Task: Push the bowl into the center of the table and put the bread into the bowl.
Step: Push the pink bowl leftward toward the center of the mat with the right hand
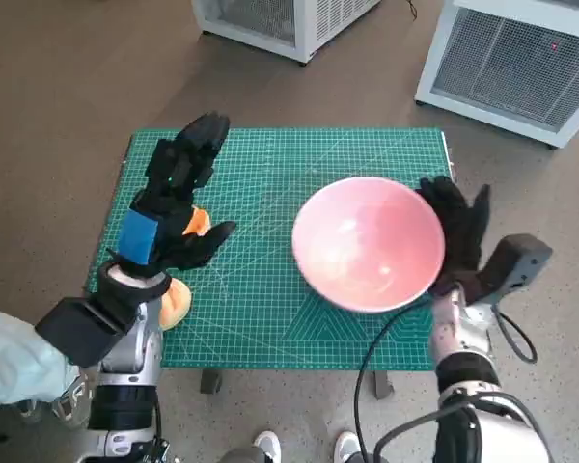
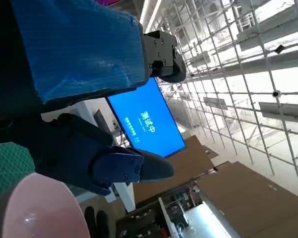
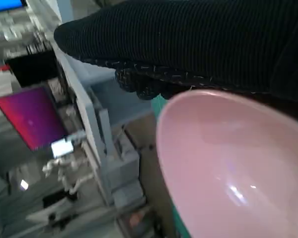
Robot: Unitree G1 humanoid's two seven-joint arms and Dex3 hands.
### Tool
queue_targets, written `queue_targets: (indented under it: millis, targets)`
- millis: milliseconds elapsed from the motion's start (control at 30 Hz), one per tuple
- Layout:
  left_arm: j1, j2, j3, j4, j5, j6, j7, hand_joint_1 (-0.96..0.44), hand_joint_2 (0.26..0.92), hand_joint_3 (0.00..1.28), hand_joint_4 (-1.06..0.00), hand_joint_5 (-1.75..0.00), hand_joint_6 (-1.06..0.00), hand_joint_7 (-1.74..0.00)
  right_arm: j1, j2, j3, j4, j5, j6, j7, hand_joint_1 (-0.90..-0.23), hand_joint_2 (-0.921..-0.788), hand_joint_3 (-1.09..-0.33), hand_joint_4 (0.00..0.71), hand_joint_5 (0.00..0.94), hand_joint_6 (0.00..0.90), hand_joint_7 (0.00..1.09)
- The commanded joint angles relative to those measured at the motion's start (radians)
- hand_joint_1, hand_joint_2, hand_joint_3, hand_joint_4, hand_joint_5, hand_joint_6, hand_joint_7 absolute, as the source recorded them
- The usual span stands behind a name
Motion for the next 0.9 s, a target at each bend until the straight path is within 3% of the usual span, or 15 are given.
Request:
queue_targets:
  millis: [33,467,900]
  targets:
    - [0.025,0.014,0.008,-0.048,-0.008,0.018,0.004,-0.64,0.921,0.31,-0.18,0.00,-0.03,-0.51,-0.019,0.029,-0.006,0.020,0.001,0.036,0.002,-0.548,-0.921,-0.845,0.171,0.005,0.039,0.51]
    - [0.068,0.028,0.022,-0.111,0.007,0.038,0.027,-0.59,0.921,0.31,-0.18,0.00,-0.02,-0.50,-0.071,0.079,0.030,0.027,-0.051,0.056,-0.044,-0.574,-0.921,-0.836,0.175,0.001,0.094,0.46]
    - [0.119,0.034,0.033,-0.188,0.012,0.072,0.063,-0.62,0.921,0.31,-0.18,0.00,-0.02,-0.50,-0.110,0.125,0.020,0.034,-0.052,0.109,-0.030,-0.582,-0.921,-0.836,0.184,0.002,0.131,0.40]
